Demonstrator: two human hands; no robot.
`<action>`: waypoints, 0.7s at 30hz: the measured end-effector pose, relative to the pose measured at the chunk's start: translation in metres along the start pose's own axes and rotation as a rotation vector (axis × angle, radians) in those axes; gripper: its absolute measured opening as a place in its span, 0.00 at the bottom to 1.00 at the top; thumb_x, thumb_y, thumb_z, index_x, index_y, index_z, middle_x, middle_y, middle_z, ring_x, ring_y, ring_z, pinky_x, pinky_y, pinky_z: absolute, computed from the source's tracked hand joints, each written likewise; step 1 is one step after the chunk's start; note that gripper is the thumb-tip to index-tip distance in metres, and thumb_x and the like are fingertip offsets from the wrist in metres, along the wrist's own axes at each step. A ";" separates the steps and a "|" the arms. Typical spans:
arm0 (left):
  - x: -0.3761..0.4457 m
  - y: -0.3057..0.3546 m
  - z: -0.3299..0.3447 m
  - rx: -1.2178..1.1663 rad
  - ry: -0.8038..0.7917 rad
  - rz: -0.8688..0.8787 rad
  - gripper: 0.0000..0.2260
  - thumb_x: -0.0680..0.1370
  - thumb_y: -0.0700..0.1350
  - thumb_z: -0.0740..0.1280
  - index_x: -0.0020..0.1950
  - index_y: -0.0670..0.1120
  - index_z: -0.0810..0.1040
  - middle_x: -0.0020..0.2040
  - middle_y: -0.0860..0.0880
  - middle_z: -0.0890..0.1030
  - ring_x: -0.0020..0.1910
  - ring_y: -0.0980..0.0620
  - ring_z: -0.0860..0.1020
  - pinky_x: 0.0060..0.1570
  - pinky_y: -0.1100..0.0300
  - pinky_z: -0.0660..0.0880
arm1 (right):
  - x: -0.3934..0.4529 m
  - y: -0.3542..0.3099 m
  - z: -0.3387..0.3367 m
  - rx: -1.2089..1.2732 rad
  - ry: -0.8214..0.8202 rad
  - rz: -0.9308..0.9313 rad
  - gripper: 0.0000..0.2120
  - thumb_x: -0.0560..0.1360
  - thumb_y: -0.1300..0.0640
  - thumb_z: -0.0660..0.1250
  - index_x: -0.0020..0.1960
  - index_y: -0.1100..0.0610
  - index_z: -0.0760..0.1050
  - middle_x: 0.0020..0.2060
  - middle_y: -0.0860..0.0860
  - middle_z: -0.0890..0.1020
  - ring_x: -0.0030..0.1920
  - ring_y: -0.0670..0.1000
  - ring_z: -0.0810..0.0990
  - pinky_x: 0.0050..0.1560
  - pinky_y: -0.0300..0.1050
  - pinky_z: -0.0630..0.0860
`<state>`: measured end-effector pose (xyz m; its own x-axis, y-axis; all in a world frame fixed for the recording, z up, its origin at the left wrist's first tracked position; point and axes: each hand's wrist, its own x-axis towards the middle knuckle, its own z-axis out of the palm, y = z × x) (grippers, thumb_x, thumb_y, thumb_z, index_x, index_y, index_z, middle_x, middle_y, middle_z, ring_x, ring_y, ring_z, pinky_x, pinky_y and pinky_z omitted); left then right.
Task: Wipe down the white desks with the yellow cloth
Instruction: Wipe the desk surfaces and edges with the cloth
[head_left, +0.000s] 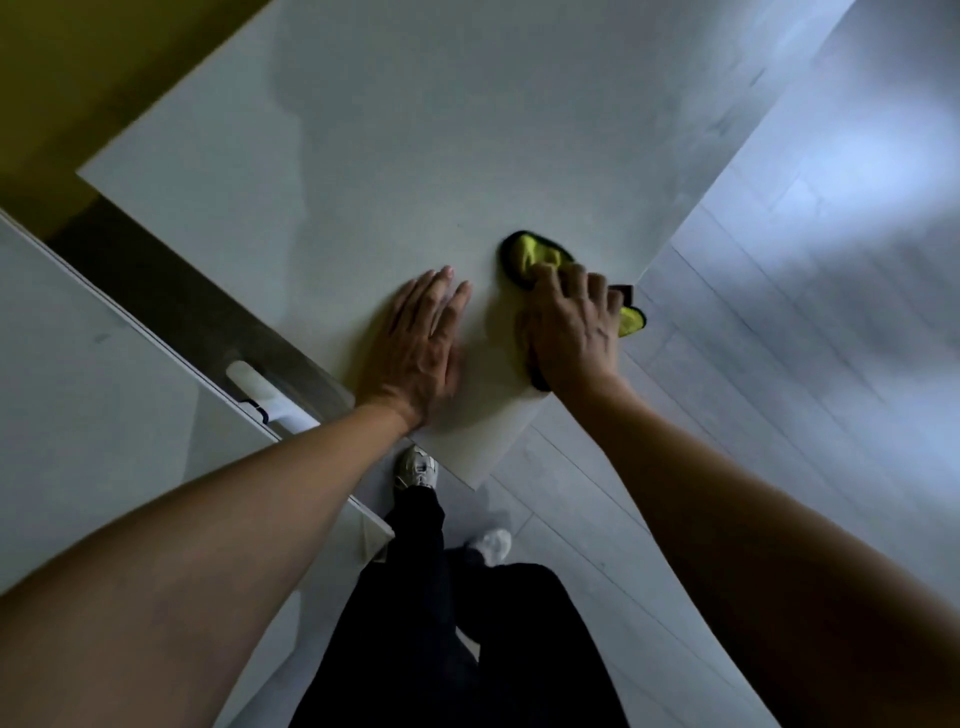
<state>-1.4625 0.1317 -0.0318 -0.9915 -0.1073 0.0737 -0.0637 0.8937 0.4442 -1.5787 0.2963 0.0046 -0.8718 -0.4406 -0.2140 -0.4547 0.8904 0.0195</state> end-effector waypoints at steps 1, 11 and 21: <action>0.000 0.000 0.000 -0.021 0.013 -0.002 0.26 0.79 0.44 0.60 0.78 0.38 0.69 0.77 0.35 0.69 0.76 0.35 0.68 0.78 0.42 0.61 | -0.001 -0.003 -0.003 0.008 -0.009 -0.063 0.24 0.78 0.49 0.62 0.72 0.55 0.66 0.66 0.60 0.71 0.63 0.63 0.70 0.61 0.60 0.67; -0.004 0.001 0.003 -0.179 0.128 -0.163 0.29 0.80 0.38 0.66 0.81 0.39 0.63 0.81 0.38 0.62 0.80 0.39 0.62 0.78 0.43 0.62 | 0.032 -0.039 -0.022 0.084 0.034 -0.511 0.24 0.79 0.43 0.56 0.67 0.56 0.75 0.58 0.55 0.79 0.56 0.61 0.77 0.53 0.55 0.71; -0.046 0.075 0.037 0.005 0.274 -0.646 0.26 0.80 0.41 0.63 0.78 0.36 0.68 0.78 0.36 0.68 0.78 0.36 0.67 0.76 0.40 0.65 | 0.076 -0.015 -0.008 0.141 0.124 -0.920 0.22 0.79 0.46 0.61 0.69 0.53 0.75 0.62 0.55 0.78 0.60 0.60 0.74 0.58 0.55 0.68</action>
<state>-1.4258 0.2197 -0.0347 -0.6902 -0.7233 0.0191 -0.6319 0.6154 0.4712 -1.6394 0.2485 -0.0037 -0.1974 -0.9801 0.0189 -0.9558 0.1881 -0.2260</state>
